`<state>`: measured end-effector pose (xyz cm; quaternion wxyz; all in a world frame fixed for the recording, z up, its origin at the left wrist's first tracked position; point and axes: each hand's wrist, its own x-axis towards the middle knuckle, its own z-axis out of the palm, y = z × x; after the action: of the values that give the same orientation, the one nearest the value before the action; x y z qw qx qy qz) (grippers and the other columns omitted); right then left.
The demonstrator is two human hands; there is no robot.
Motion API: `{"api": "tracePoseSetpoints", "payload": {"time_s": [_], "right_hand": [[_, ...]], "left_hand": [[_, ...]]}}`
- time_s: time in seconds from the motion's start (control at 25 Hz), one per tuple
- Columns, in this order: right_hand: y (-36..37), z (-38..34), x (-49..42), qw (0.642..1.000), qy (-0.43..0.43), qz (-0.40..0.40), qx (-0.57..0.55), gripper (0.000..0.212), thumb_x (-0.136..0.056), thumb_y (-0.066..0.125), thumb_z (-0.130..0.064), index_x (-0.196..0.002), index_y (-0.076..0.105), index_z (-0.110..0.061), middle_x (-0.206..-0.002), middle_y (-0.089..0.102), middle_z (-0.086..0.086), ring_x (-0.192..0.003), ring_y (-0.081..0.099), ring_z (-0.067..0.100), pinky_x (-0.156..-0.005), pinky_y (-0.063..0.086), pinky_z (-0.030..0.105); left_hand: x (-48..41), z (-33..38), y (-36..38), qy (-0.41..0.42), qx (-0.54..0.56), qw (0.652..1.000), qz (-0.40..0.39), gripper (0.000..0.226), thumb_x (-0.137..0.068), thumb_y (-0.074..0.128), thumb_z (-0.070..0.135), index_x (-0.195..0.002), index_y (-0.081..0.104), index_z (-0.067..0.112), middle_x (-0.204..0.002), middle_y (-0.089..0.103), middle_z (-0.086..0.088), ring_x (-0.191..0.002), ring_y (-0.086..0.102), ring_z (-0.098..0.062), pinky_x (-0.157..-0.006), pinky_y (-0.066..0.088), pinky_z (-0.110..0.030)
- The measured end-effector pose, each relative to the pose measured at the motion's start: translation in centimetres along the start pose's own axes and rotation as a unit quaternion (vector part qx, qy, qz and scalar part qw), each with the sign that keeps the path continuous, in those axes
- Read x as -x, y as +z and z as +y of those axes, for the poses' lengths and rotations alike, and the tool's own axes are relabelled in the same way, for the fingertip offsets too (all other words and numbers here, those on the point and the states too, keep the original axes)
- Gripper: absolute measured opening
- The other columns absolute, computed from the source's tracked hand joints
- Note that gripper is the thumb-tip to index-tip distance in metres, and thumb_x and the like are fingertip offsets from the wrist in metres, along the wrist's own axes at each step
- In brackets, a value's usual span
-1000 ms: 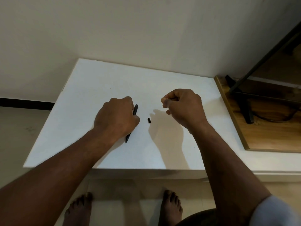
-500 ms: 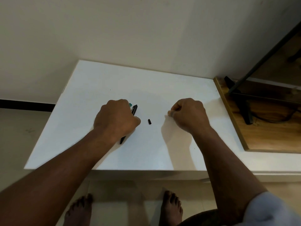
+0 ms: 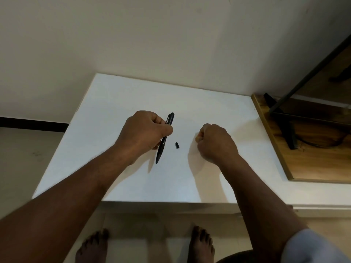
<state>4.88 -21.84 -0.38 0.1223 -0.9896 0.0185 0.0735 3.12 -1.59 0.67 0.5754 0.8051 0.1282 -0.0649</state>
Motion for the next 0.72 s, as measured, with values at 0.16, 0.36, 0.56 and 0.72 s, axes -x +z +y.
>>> {"api": "tracePoseSetpoints", "payload": {"time_s": [0.16,0.36,0.56,0.72], "right_hand": [[-0.7,-0.9,0.5,0.992,-0.025,0.011,-0.122,0.019,-0.091,0.048,-0.003,-0.099,0.062,-0.013,-0.099,0.071,0.006,-0.093,0.066,0.028,-0.075,0.057,0.042],[-1.0,-1.9,0.7,0.976,-0.049,0.048,-0.208,0.019,-0.09,0.06,-0.002,-0.088,0.062,-0.021,-0.086,0.071,-0.006,-0.078,0.066,0.011,-0.063,0.053,0.033],[-1.1,-2.0,0.6,0.976,-0.061,0.056,-0.202,0.03,-0.088,0.075,-0.009,-0.079,0.063,-0.035,-0.077,0.066,-0.018,-0.07,0.06,-0.007,-0.058,0.037,0.013],[-1.3,-2.3,0.8,0.973,-0.058,0.058,-0.218,0.022,-0.092,0.075,-0.013,-0.082,0.07,-0.032,-0.075,0.068,-0.019,-0.069,0.061,-0.007,-0.057,0.038,0.009]], "left_hand": [[0.3,0.1,0.2,-0.009,0.028,1.0,-0.005,0.009,-0.073,0.075,0.016,-0.08,0.076,0.01,-0.073,0.078,-0.011,-0.058,0.078,-0.026,-0.059,0.067,-0.039],[0.6,0.3,0.3,0.001,0.038,0.999,-0.022,0.008,-0.074,0.075,0.011,-0.082,0.075,0.01,-0.064,0.076,-0.003,-0.058,0.078,-0.027,-0.058,0.067,-0.043],[0.6,0.4,0.5,-0.004,0.055,0.998,-0.032,0.01,-0.078,0.076,0.01,-0.087,0.072,0.014,-0.081,0.081,-0.01,-0.059,0.079,-0.028,-0.061,0.066,-0.044],[0.7,0.4,0.3,-0.008,0.1,0.994,-0.038,0.02,-0.084,0.073,0.007,-0.102,0.072,0.017,-0.092,0.081,-0.011,-0.065,0.079,-0.03,-0.06,0.065,-0.04]]}}
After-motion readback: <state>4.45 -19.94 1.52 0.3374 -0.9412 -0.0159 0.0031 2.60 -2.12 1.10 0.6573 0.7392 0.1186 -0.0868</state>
